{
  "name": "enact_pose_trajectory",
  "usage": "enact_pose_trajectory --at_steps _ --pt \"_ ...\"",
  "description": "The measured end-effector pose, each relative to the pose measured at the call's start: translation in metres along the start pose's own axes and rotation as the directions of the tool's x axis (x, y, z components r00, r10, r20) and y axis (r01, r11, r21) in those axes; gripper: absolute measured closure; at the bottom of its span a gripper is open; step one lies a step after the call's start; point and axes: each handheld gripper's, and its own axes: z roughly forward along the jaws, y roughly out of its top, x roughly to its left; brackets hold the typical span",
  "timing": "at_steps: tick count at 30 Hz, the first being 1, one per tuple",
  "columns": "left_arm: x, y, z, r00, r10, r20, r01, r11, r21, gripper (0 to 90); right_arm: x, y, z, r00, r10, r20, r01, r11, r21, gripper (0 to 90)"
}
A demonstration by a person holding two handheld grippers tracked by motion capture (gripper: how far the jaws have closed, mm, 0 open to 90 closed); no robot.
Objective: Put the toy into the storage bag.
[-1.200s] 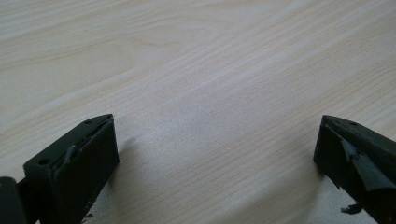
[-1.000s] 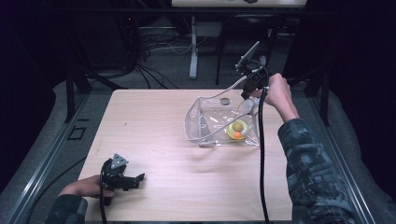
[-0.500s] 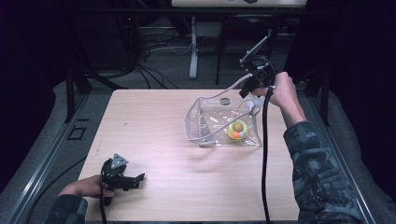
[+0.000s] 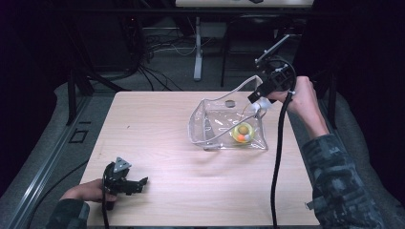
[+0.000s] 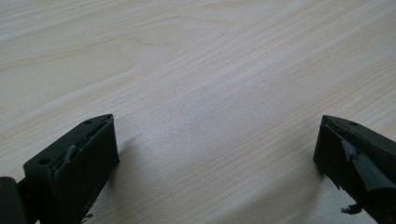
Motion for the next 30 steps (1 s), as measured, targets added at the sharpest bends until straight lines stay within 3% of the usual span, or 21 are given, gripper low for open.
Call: enact_pose_trajectory --at_steps 8,15,18,23,29,30 --pt "0.000 0.000 0.000 1.0000 0.000 0.000 0.000 1.0000 0.000 0.0 0.009 -0.031 -0.007 0.9995 -0.028 -0.013 0.028 1.000 -0.012 11.7" --pt "0.000 0.000 0.000 1.0000 -0.001 -0.001 0.001 1.0000 0.000 0.0 0.015 -0.056 -0.001 0.9996 -0.027 -0.005 0.027 1.000 -0.016 6.4" --pt "-0.001 0.000 0.001 1.0000 -0.005 -0.006 0.005 0.9999 -0.009 0.0 0.020 -0.072 0.012 0.9995 -0.027 -0.016 0.027 1.000 0.002 5.2" --pt "0.000 0.000 0.001 1.0000 -0.001 -0.008 0.001 1.0000 -0.009 0.0 0.024 -0.085 0.027 0.9989 -0.034 -0.032 0.034 0.999 0.027 5.1" --pt "0.000 0.000 0.001 1.0000 0.000 -0.008 0.000 1.0000 -0.009 0.0 0.028 -0.105 0.056 0.9975 -0.025 -0.066 0.029 0.998 0.063 5.9" --pt "0.000 0.000 0.001 1.0000 0.000 -0.008 0.000 1.0000 -0.009 0.0 0.029 -0.113 0.067 0.9965 -0.016 -0.082 0.023 0.996 0.081 6.2"
